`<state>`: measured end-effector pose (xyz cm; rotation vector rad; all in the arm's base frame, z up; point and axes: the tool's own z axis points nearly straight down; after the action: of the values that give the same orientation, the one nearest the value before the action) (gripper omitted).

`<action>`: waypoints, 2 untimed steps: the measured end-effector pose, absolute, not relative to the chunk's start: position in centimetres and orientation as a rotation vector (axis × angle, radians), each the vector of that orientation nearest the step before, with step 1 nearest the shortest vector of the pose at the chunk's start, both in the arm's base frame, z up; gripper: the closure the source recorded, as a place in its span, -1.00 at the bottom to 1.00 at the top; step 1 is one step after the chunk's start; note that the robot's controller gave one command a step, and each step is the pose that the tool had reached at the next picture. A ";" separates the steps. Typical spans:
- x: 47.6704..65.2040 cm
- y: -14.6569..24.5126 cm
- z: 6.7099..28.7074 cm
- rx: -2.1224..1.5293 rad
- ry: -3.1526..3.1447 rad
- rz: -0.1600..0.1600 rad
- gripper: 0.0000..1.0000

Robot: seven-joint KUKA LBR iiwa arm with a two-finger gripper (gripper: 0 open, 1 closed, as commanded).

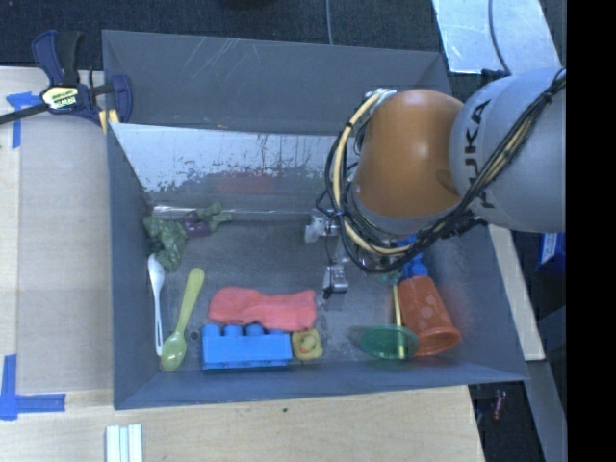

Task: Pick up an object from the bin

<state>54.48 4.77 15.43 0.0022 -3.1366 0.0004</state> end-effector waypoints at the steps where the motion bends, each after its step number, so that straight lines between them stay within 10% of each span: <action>1: 54.6 4.8 15.9 0.000 -3.145 -0.001 -1.00; 2: 54.6 10.0 10.2 0.091 -3.149 -0.001 -1.00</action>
Offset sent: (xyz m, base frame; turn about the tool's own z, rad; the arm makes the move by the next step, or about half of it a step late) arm -0.0033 0.0814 -0.0843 -0.0899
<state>54.58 10.03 10.24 0.0914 -3.1494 -0.0005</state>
